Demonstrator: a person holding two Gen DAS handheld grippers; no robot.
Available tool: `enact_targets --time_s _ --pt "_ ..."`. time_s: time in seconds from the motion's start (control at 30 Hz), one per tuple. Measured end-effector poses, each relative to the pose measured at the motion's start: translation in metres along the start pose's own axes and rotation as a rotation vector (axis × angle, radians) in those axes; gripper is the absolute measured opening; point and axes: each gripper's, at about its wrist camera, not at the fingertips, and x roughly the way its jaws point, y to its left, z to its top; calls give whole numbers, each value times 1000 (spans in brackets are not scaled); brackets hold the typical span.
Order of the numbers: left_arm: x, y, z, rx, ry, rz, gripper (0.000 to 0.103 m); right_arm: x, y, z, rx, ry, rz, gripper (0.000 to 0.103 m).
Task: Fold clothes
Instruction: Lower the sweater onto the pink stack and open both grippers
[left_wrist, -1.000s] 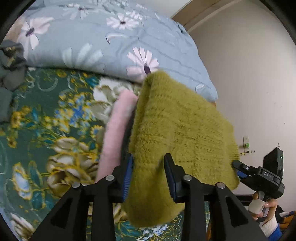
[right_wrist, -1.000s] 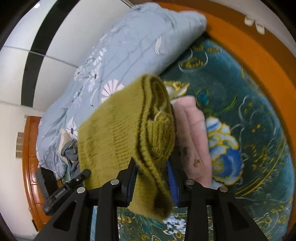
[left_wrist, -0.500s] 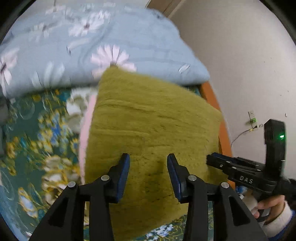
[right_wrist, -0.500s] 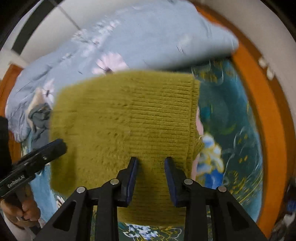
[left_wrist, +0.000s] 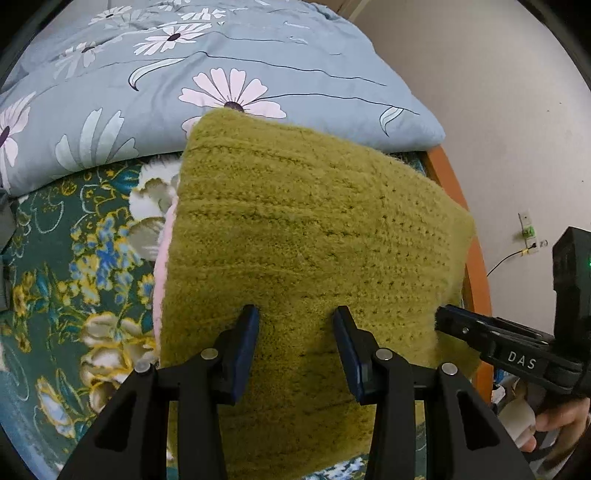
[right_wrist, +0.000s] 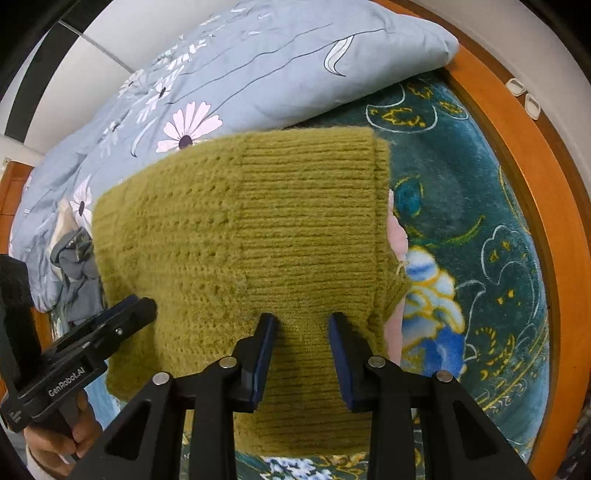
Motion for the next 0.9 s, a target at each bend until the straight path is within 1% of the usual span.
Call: enact_targets --time_s 0.07,0.13,0.2,0.27,0.37,0.43,0.47,0.5,0.53,0.57,0.6,0.63,0.7,0.73,0.77,0.8,0.9 --pt "-20 -4 -6 -17 -38 -25 43 -13 3 -4 -1 -26 -4 35" --pt "-42 -7 -20 -45 -88 -50 43 -36 9 -19 -23 -88 12 35" --pt "-57 -9 -38 -83 -108 -56 43 -44 9 -40 -26 -82 9 35" --pt "-60 -15 -57 -108 -94 -48 43 -49 8 -62 -25 -64 2 35" --pt "-46 -26 -83 -120 -15 -10 43 -52 7 -92 -25 -28 -18 35" --pt "-39 -31 -98 -124 25 23 52 -44 6 -108 -26 15 -54 35" --pt "-38 -31 -106 -132 39 36 62 -41 5 -115 -28 38 -72 36" --pt "-36 -31 -115 -142 53 48 67 -37 4 -120 -31 61 -90 38" --pt "-36 -31 -123 -157 61 49 67 -35 3 -126 -30 82 -103 46" --pt "-36 -31 -131 -173 68 49 69 -34 2 -133 -30 90 -105 57" --pt "-37 -31 -138 -190 68 55 78 -36 1 -139 -39 84 -102 60" --pt "-38 -30 -145 -211 65 69 80 -39 2 -144 -52 74 -99 62" --pt "-46 -32 -158 -243 54 73 82 -44 5 -149 -88 63 -105 68" --pt "-48 -33 -163 -259 52 80 83 -45 6 -152 -108 59 -108 72" --pt "-50 -34 -168 -274 51 88 86 -44 7 -153 -124 56 -108 76" --pt "-52 -35 -172 -289 49 96 87 -44 8 -154 -136 52 -106 77" --pt "-55 -41 -180 -291 44 148 87 -45 7 -156 -149 31 -92 88"
